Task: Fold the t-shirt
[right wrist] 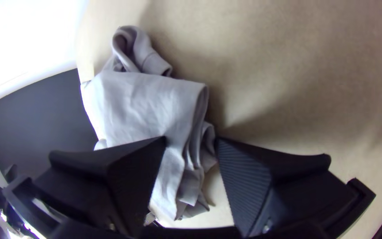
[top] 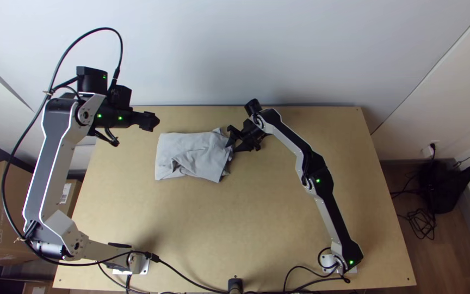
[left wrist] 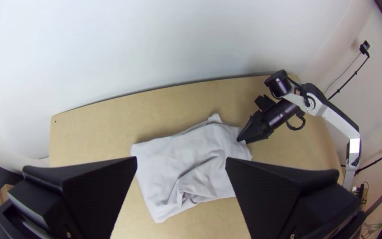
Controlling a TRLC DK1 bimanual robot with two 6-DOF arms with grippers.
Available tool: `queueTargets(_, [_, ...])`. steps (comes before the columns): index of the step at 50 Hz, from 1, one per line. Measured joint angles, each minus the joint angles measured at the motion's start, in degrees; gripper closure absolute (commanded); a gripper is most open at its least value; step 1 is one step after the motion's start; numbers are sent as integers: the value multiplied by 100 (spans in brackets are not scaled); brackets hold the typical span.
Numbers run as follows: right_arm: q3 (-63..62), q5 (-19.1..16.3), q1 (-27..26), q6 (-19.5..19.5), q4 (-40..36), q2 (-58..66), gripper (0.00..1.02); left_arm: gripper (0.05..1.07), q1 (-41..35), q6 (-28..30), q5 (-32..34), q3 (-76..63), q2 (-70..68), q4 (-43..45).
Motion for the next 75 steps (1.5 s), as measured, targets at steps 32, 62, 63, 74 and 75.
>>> queueTargets(32, [-199,636,74,-44,1318,-413,100,11,376,245,0,-603,-437,-90])
queueTargets(62, [-411,1025,72,-59,2734,-496,3,11,446,308,0,-791,-490,-111])
queueTargets(63, [-420,1025,68,-59,2728,-470,3,11,450,310,0,-798,-501,-114])
queueTargets(74, [-957,1023,22,-59,2688,-579,3,11,461,330,0,-890,-531,-127])
queueTargets(75, [-1021,1023,20,-61,2677,-612,3,11,461,330,0,-894,-531,-127])
